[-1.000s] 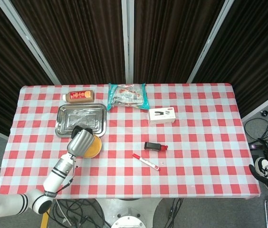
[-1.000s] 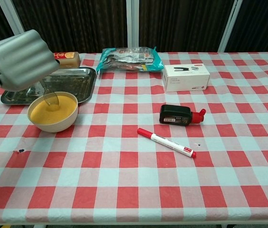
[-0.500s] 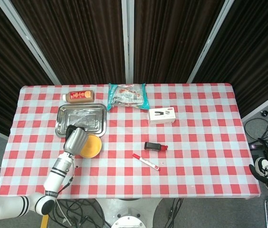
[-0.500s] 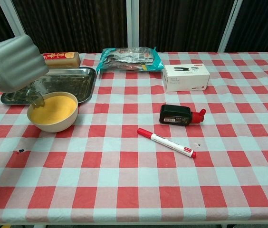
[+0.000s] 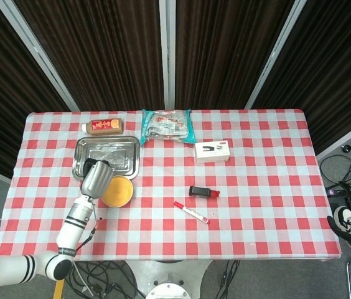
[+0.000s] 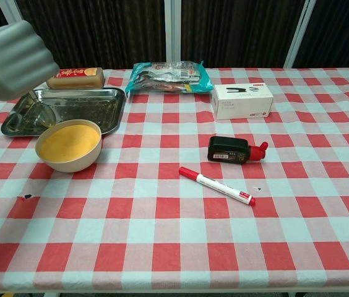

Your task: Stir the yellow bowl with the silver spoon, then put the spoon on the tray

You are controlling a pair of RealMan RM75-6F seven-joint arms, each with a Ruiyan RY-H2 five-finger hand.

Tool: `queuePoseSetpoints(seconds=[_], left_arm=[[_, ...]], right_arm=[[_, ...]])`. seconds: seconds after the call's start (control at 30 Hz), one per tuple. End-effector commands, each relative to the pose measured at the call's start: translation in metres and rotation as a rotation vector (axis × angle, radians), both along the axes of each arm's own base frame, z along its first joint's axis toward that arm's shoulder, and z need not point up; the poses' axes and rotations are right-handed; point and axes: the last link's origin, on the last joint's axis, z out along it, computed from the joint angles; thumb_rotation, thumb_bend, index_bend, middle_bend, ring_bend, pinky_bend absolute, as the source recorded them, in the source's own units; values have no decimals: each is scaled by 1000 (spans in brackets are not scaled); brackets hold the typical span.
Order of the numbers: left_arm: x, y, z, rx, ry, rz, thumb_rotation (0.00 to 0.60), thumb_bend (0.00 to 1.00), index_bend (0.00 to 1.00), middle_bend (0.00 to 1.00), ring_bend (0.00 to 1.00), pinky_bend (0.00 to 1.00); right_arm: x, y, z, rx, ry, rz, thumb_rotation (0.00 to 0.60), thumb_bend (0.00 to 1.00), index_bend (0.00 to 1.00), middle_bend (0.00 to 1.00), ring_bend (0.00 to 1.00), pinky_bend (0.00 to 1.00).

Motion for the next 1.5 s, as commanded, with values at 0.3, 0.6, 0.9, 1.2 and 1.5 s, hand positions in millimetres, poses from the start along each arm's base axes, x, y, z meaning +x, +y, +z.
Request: queuePoseSetpoints(seconds=[0.3, 0.6, 0.9, 1.2, 1.5], left_arm=[[10, -5, -8, -49, -54, -59, 600, 427, 781, 1000, 1000, 1000], [1, 8, -5, -103, -164, -65, 600, 428, 761, 1000, 1000, 1000], [-7, 24, 6, -168, -411, 76, 600, 428, 761, 1000, 1000, 1000], [-27, 64, 28, -234, -872, 377, 600, 427, 728, 1000, 1000, 1000], [-54, 93, 19, -192, -992, 524, 600, 422, 673, 1000, 998, 1000]], right_arm=[[0, 1, 1, -2, 1, 2, 600, 212, 127, 323, 105, 232], [1, 0, 0, -1, -1, 0, 600, 212, 127, 322, 105, 233], [2, 0, 0, 1, -2, 1, 600, 211, 127, 323, 105, 234], [2, -1, -2, 6, 0, 4, 600, 212, 127, 322, 105, 236], [2, -3, -2, 6, 2, -3, 600, 212, 127, 322, 105, 237]])
